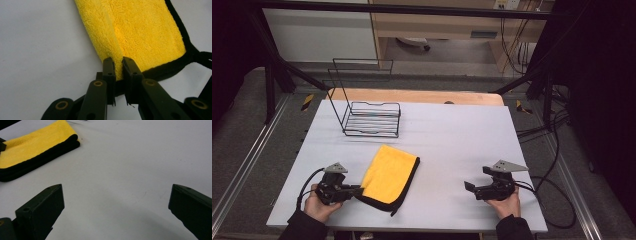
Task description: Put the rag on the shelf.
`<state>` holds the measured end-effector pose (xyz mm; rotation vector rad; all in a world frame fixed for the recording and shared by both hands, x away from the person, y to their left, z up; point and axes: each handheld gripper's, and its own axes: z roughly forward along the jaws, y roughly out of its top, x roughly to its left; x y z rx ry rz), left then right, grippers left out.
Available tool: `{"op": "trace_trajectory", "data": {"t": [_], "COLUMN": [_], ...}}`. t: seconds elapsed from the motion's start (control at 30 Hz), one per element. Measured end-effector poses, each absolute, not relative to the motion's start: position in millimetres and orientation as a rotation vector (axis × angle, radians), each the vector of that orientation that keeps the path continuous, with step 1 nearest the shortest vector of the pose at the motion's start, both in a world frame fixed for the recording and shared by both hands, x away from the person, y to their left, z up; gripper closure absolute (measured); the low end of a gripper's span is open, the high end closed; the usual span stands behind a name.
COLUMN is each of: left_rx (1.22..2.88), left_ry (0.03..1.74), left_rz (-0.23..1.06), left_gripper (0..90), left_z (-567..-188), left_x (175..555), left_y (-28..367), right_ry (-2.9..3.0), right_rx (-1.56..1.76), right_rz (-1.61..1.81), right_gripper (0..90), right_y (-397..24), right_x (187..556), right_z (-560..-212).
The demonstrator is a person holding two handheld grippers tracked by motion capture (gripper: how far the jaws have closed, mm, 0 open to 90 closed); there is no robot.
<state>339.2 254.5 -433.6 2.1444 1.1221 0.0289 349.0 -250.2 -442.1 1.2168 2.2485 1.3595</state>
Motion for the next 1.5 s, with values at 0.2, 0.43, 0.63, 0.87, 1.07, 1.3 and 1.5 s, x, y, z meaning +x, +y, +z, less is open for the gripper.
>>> {"op": "trace_trajectory", "data": {"t": [0.2,0.43,0.63,0.87,1.07,1.3,1.5], "left_rx": [2.157,2.155,2.093,2.074,2.057,2.024,2.026], "left_ry": [1.113,1.091,1.084,1.145,1.171,1.17,1.172], "left_rz": [0.096,0.132,0.191,0.29,0.307,0.302,0.289], "left_gripper": [80.4,77.7,57.4,36.4,28.8,23.7,30.4], "left_z": [-433.2,-435.2,-428.8,-417.1,-411.3,-407.7,-413.6], "left_x": [321.4,316.4,317.9,345.1,372.5,400.3,423.2], "left_y": [260.0,262.7,267.8,267.8,261.8,247.9,234.0], "right_ry": [2.244,2.244,2.237,2.24,2.235,2.238,2.236], "right_rx": [1.221,1.223,1.232,1.234,1.237,1.232,1.232], "right_rz": [1.359,1.353,1.356,1.353,1.349,1.341,1.343], "right_gripper": [0.8,0.8,0.8,0.8,0.8,0.8,0.8], "right_y": [-249.7,-249.4,-249.1,-248.4,-249.0,-248.8,-248.6], "right_x": [349.1,349.5,349.8,350.1,350.6,350.9,351.0], "right_z": [-442.3,-442.8,-442.7,-443.3,-442.8,-443.4,-443.5]}}
